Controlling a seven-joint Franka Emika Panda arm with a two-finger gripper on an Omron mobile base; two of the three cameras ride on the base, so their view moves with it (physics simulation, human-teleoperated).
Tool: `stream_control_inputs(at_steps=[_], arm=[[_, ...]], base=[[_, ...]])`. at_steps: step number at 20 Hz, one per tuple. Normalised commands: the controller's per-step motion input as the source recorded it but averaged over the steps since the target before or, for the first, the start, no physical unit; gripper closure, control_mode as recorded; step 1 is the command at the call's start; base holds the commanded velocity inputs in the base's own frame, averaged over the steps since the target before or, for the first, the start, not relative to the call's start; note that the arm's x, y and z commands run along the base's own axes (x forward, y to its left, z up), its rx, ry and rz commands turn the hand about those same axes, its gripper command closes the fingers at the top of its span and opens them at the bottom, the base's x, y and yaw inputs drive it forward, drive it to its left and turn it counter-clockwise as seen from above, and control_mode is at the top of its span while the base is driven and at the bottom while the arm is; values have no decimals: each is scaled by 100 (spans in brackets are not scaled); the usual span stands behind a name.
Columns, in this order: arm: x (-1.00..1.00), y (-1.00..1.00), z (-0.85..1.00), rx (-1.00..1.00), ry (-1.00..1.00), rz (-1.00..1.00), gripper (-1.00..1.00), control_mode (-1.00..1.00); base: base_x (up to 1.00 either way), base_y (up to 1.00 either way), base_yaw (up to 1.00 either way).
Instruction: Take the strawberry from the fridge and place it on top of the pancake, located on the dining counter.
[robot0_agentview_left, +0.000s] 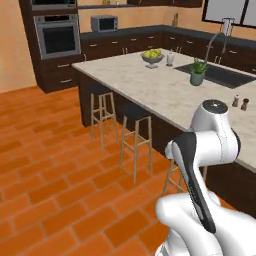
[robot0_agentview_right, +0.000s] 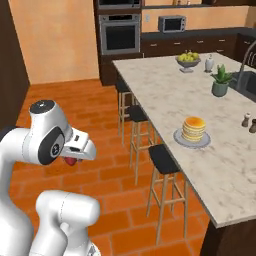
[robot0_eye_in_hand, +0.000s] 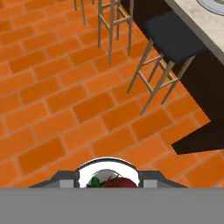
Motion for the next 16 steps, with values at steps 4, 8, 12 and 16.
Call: stream_control_inputs(at_steps=[4,8,12,16], arm=[[0,0,0,0,0,0,100,100],[0,0,0,0,0,0,100,100],[0,0,0,0,0,0,100,100],[0,0,0,0,0,0,100,100]], base=[[86,28,-71],[93,35,-70],[92,32,-70],[75,12,-73]])
